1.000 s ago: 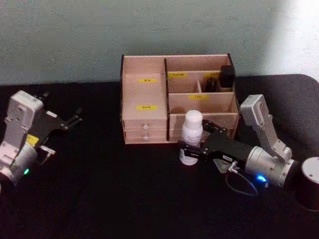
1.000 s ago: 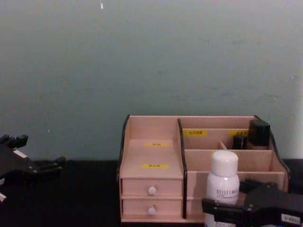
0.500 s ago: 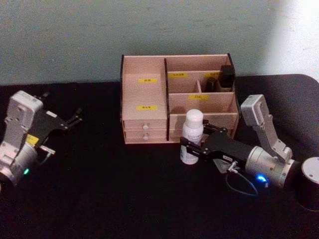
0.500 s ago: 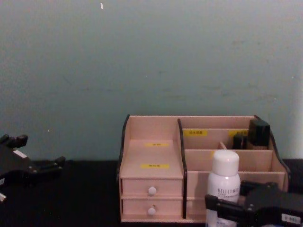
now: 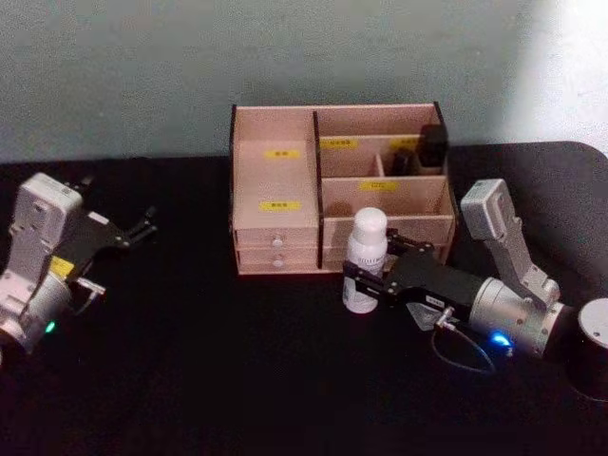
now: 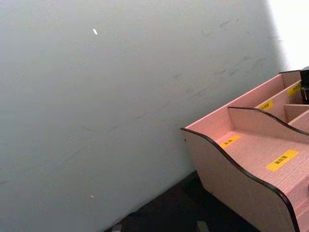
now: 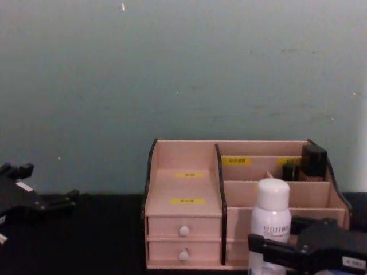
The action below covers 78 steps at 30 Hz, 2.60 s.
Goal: Pick up the facial cleanser and watermelon frost from the table and place them into the tiered storage box.
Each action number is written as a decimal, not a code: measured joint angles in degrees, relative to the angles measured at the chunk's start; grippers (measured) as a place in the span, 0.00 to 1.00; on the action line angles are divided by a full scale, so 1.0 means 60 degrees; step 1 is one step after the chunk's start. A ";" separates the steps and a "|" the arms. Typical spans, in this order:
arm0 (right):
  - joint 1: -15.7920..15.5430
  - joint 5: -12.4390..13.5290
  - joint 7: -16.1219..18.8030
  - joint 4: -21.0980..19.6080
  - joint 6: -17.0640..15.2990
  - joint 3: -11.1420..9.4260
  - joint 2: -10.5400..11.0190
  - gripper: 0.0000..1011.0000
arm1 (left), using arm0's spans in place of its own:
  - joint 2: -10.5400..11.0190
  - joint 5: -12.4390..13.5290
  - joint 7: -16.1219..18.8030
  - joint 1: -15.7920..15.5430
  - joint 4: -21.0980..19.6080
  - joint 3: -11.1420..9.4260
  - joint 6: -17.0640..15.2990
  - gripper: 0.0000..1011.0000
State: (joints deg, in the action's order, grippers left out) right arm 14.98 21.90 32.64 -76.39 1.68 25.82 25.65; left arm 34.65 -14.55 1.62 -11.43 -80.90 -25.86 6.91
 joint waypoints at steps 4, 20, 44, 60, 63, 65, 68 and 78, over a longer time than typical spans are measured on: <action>-0.0072 0.0212 0.0225 -0.0284 -0.0076 -0.0044 0.0157 0.58 | 0.0000 0.0000 0.0000 0.0000 0.0000 0.0000 0.0001 0.99; 0.0131 0.1254 0.0264 -0.1383 -0.0226 -0.0493 0.0449 0.58 | 0.0000 0.0000 0.0000 0.0000 0.0000 0.0000 0.0000 0.99; 0.1996 0.0465 -0.0879 0.0867 0.0299 -0.0511 -0.0902 0.58 | 0.0000 0.0000 0.0000 0.0000 0.0000 0.0000 0.0000 0.99; 0.2853 -0.0075 -0.0975 0.2514 0.0426 -0.0556 -0.1602 0.58 | 0.0000 0.0000 0.0000 0.0000 0.0000 0.0000 0.0000 0.99; 0.2955 -0.0157 -0.0955 0.2729 0.0427 -0.0561 -0.1680 0.58 | 0.0000 0.0000 0.0000 0.0000 0.0000 0.0000 0.0000 0.99; 0.2993 -0.0199 -0.0945 0.2816 0.0428 -0.0562 -0.1715 0.58 | 0.0000 0.0000 0.0000 0.0000 0.0000 0.0000 0.0001 0.99; 0.3086 -0.0293 -0.0906 0.3048 0.0427 -0.0568 -0.1789 0.58 | 0.0000 0.0000 0.0000 0.0000 0.0000 0.0000 0.0000 0.99; 0.3309 -0.0504 -0.0836 0.3545 0.0342 -0.0543 -0.1951 0.58 | 0.0000 0.0000 0.0001 0.0000 0.0000 0.0000 0.0001 0.99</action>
State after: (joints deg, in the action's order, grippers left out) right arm 34.84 18.88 27.63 -55.12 3.73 22.56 13.94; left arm 34.65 -14.55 1.62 -11.43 -80.90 -25.86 6.91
